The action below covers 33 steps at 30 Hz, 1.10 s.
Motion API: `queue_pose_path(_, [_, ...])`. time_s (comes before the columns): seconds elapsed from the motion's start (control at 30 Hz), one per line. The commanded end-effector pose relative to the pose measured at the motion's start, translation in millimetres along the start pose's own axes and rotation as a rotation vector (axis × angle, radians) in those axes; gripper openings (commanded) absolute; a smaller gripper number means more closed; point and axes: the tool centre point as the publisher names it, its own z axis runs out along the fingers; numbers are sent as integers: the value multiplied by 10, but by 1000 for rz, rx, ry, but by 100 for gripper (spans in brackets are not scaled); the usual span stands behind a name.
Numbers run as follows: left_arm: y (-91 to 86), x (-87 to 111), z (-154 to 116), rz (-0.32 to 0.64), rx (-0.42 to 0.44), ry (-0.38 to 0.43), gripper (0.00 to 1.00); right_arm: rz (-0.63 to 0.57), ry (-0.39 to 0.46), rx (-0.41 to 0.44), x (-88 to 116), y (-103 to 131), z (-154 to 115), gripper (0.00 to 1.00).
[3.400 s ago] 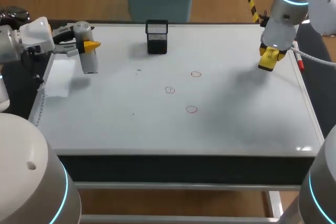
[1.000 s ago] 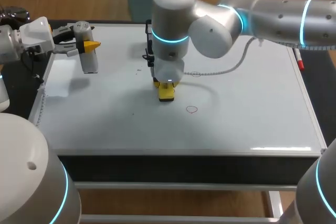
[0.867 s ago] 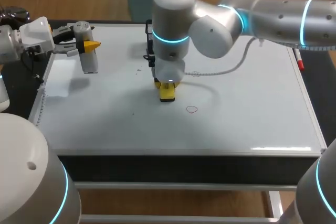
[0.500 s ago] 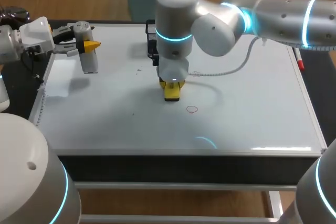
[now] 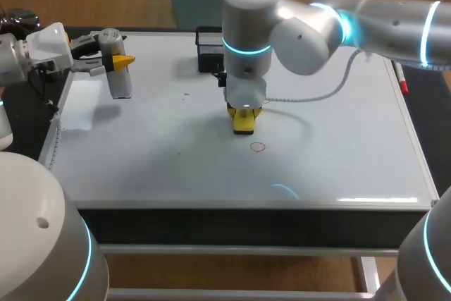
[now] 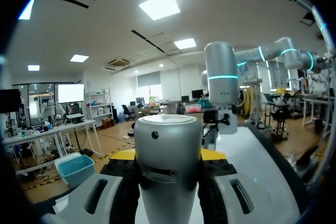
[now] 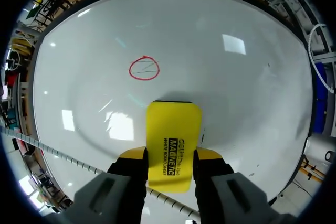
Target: Pick up the inspection probe, press it on each red-marked spot on the whiteboard one by one, put down the probe, pick up the eraser, and wipe off all the red marks.
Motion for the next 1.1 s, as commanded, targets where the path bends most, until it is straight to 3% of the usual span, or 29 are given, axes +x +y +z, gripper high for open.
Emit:
queue_pose_path(0.03, [-9,2,1,1,0,-2,0,-27,-30,17,132,16,-177,0])
queue_pose_path(0.27, [-9,2,1,1,0,-2,0,-64,-70,33,362,-147,-528,0])
queue_pose_path(0.5, [-9,2,1,1,0,-2,0,-25,-84,22,605,-307,-594,0])
queue_pose_path(0.73, [-9,2,1,1,0,-2,0,119,-39,-47,1233,-667,-585,0])
queue_pose_path(1.1, [-9,2,1,1,0,-2,0,238,0,-90,2193,-1067,-554,0])
